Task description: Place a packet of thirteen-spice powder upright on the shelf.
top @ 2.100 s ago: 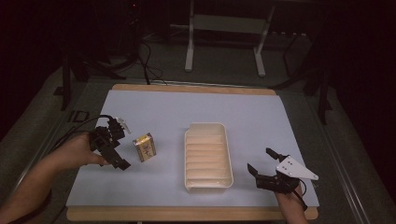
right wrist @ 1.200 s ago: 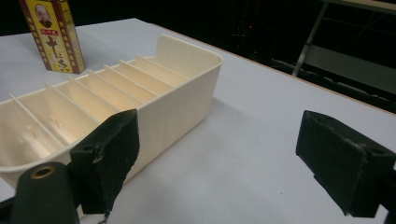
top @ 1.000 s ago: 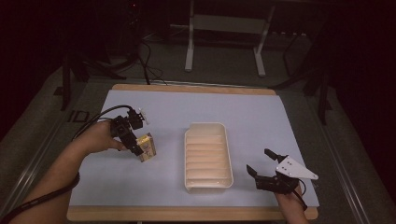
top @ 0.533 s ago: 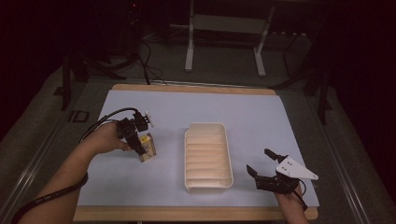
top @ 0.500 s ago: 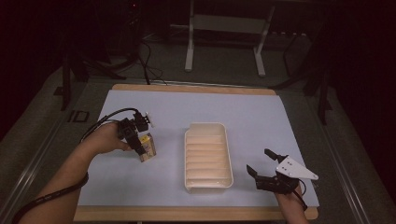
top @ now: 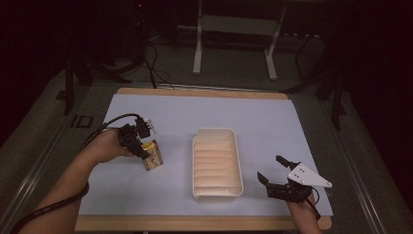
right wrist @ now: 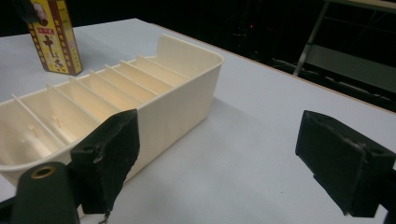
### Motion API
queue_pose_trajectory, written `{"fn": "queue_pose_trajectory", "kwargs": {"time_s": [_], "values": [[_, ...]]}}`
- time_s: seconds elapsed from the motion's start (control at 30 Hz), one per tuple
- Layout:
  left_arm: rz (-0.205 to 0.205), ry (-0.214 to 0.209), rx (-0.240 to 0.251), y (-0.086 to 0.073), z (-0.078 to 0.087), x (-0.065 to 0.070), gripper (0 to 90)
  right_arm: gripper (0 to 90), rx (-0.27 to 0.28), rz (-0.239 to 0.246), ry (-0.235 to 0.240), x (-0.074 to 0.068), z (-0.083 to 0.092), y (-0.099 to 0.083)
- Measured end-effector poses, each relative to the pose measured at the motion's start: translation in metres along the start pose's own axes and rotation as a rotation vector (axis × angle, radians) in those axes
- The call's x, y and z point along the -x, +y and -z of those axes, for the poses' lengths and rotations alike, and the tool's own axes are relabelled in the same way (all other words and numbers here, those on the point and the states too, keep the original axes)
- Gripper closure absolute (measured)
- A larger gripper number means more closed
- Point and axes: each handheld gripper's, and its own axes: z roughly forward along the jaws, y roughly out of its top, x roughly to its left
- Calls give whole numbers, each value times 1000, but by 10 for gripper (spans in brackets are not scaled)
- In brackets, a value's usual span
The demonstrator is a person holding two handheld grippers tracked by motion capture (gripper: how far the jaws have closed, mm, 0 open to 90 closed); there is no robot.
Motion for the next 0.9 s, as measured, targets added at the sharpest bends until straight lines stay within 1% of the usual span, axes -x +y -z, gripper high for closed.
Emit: {"fn": "queue_pose_trajectory", "kwargs": {"time_s": [0.03,0.07,0.13,0.2,0.23,0.27,0.37,0.4,0.5,0.57,0.6,0.63,0.67,0.7,0.73,0.77,0.8,0.83,0.87,0.9], "values": [[-3,3,11,-1,1,0,673,137,1,1,0,0,0,0],[5,1,33,-4,4,-1,674,138,1,1,0,0,0,0],[3,-4,55,-6,7,-1,674,138,-2,1,-2,0,0,0],[-12,-3,77,-8,9,0,674,138,-4,1,0,0,-1,0],[-13,-19,84,-9,10,0,674,138,-6,2,0,0,-1,0],[-30,-24,93,-9,11,1,675,138,-6,3,1,0,-1,0],[-48,-25,118,-10,14,3,675,138,-7,2,0,0,-1,0],[-51,-35,132,-9,17,3,676,138,-7,0,1,1,-1,-1],[-61,-26,151,-9,21,4,676,138,-8,-2,1,1,-1,-1],[-60,-19,171,-8,25,5,676,138,-8,-3,1,1,-1,-1],[-60,-11,191,-8,28,6,676,138,-7,-3,1,1,-1,-1],[-63,-13,201,-7,30,6,676,138,-7,-3,1,1,-1,-1],[-72,-14,222,-6,32,7,676,139,-8,-4,1,1,-1,-1],[-70,-15,241,-5,34,9,676,139,-8,-4,1,1,-1,-1],[-82,-15,254,-4,37,11,676,138,-8,-5,1,1,-1,-1],[-91,-3,268,-2,39,12,676,139,-9,-5,1,1,-1,-1],[-91,-10,276,-1,41,13,676,138,-8,-2,1,1,-1,-1],[-94,-7,281,0,42,14,676,138,-8,-2,1,1,-1,-1],[-98,-4,300,2,44,15,676,139,-8,-1,1,1,-1,-1],[-98,-8,302,3,45,16,677,139,-8,1,1,1,-1,-1]]}}
